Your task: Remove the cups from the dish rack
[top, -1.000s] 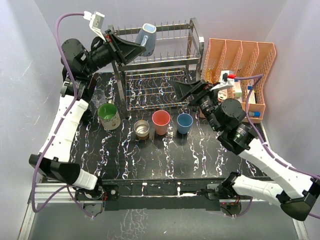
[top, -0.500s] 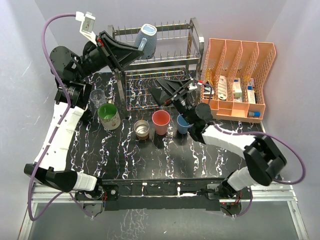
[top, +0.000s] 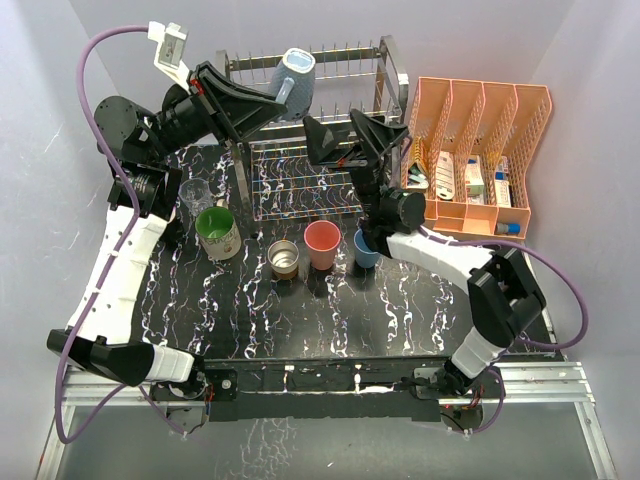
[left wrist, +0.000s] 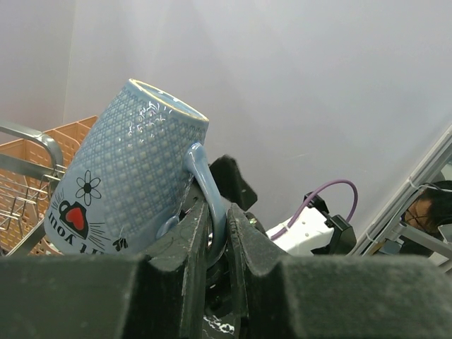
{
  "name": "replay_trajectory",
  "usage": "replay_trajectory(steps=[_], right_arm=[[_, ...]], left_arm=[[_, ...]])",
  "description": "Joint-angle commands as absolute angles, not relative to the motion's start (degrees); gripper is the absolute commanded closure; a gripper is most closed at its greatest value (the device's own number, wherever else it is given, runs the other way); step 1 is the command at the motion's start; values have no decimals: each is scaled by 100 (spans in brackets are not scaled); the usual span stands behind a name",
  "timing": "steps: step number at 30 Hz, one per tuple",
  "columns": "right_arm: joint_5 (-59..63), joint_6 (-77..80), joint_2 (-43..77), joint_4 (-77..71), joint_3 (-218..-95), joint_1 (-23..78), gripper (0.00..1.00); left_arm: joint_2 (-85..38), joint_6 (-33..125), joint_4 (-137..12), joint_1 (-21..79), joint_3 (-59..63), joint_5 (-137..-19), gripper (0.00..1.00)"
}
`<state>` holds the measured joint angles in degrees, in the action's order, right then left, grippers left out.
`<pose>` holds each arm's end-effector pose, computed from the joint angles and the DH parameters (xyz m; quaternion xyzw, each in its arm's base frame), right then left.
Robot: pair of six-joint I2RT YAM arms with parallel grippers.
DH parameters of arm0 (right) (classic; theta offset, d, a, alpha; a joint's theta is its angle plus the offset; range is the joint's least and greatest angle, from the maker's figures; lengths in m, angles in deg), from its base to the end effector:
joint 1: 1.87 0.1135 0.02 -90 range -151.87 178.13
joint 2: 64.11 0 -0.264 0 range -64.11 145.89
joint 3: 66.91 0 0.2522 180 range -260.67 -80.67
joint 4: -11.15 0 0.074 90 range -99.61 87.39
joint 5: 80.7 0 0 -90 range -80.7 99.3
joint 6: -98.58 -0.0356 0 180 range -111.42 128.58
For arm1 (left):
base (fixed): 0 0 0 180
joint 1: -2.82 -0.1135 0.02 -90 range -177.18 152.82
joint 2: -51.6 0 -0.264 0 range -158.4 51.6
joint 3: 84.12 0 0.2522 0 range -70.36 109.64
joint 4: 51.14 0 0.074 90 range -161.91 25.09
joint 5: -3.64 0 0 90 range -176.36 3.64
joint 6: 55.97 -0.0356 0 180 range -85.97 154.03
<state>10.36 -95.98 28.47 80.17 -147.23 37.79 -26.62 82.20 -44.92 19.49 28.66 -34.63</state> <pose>0.2609 0.2155 0.4153 0.1609 0.2366 0.9110 0.2969 0.2282 -0.0975 0.5777 0.2800 0.4683 -0.5920 0.5932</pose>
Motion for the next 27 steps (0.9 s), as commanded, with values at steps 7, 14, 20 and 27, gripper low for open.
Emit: replay_trajectory(steps=[7,14,20,27], right_arm=[[931,-9815,2919,8410,-14863,3776,1],[996,-9863,3359,8347,-15553,3777,2],[1089,-9963,4003,8363,-16560,3842,2],[1260,-9891,4164,8643,-16957,3867,21]], left_arm=[[-2444,8222,-4046,1963,3164,-3498,100],[-2434,8264,-4095,1963,3125,-3535,100],[-2453,8230,-4090,1970,3054,-3525,100],[-2363,8199,-3975,1961,2698,-3543,100]])
